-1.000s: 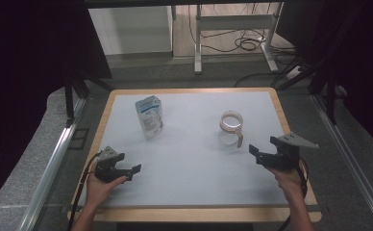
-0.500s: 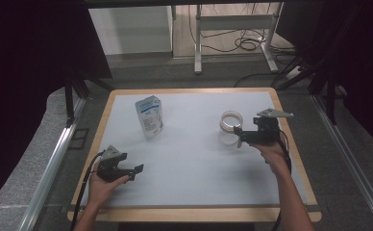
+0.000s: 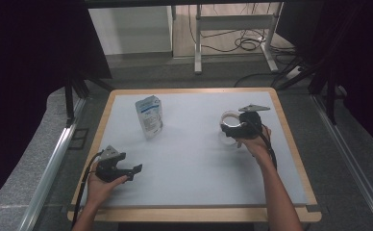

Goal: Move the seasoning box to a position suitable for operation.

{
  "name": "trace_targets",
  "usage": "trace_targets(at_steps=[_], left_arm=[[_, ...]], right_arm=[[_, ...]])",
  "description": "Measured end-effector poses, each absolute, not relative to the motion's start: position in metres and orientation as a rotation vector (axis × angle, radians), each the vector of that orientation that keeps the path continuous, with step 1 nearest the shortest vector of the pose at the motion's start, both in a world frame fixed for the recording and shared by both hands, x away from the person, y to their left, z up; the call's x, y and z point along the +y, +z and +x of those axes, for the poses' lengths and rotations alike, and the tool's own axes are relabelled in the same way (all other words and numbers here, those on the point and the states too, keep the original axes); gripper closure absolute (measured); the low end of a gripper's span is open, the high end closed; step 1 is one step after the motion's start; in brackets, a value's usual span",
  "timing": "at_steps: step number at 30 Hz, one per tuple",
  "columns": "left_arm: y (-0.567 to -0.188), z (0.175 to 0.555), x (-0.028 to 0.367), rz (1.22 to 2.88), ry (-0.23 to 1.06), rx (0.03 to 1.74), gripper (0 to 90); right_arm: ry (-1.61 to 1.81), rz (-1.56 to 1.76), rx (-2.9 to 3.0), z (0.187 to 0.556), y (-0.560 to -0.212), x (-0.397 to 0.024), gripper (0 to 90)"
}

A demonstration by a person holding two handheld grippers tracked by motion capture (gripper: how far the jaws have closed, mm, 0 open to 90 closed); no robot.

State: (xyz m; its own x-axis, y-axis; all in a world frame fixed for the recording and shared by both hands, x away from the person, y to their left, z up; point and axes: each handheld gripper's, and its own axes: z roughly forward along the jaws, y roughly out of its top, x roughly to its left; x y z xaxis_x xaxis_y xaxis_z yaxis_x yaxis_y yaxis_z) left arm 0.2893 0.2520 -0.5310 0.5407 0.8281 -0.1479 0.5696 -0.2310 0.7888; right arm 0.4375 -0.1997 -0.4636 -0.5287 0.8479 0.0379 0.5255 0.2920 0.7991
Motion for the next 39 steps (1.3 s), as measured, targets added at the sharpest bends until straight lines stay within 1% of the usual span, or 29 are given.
trace_targets(at_steps=[10,12,24,32,39], left_arm=[[-0.531,0.289,0.252,1.928,0.392,1.137,12.2],[-0.531,0.289,0.252,1.928,0.394,1.138,12.2],[-0.53,0.288,0.253,1.925,0.401,1.138,12.2],[-0.53,0.289,0.253,1.926,0.406,1.136,12.3],[-0.53,0.289,0.254,1.924,0.41,1.14,12.4]], right_arm=[[1.064,1.267,2.232,0.454,-0.488,-0.191,6.1],[1.073,1.256,2.209,0.454,-0.488,-0.191,8.2],[1.027,1.204,2.21,0.452,-0.487,-0.188,10.8],[1.065,1.226,2.222,0.453,-0.483,-0.196,11.3],[1.089,1.181,2.223,0.444,-0.472,-0.201,11.3]])
